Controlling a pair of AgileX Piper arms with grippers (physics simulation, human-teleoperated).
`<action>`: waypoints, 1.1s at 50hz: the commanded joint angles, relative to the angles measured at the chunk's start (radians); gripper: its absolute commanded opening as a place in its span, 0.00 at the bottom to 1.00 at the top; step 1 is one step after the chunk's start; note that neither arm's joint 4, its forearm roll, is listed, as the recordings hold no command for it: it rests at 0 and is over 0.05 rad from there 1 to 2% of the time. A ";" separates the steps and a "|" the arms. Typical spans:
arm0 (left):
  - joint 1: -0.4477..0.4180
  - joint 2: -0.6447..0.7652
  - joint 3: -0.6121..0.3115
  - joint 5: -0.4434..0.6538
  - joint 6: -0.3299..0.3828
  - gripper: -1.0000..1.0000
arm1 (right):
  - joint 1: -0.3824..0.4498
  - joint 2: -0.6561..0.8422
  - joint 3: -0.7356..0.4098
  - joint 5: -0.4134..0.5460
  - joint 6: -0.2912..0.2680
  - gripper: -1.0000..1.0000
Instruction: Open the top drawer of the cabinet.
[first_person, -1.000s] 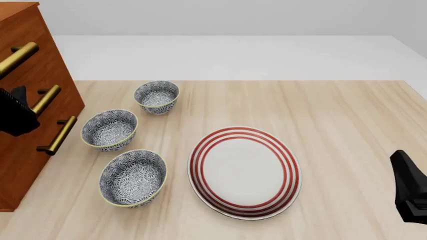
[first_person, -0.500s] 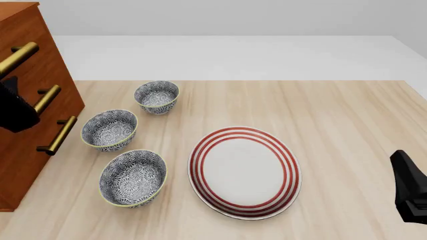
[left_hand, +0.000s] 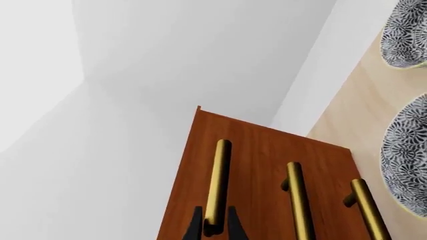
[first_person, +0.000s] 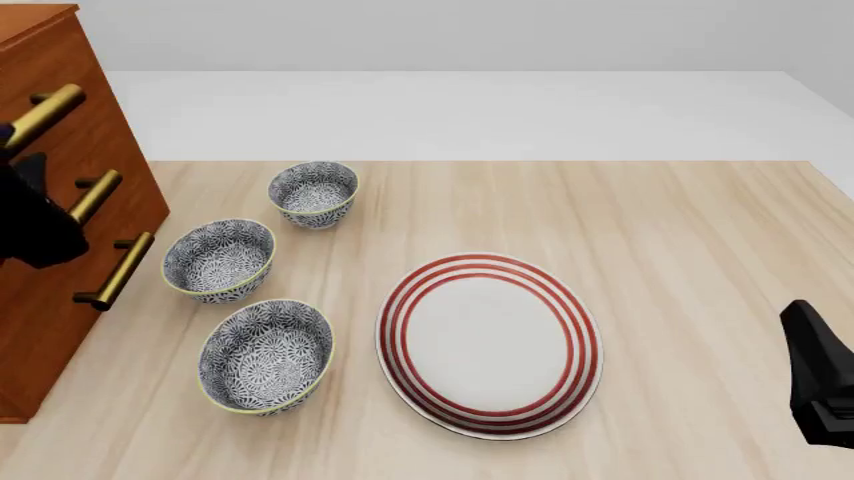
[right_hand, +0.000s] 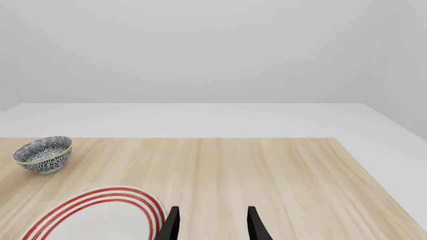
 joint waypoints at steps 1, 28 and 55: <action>-0.011 -0.026 -0.018 0.008 0.017 0.00 | 0.000 0.000 0.000 0.000 0.000 1.00; -0.055 -0.064 -0.030 0.074 0.072 0.00 | 0.000 0.000 0.000 0.000 0.000 1.00; -0.102 -0.111 -0.045 0.153 0.118 0.00 | 0.000 0.000 0.000 0.000 0.000 1.00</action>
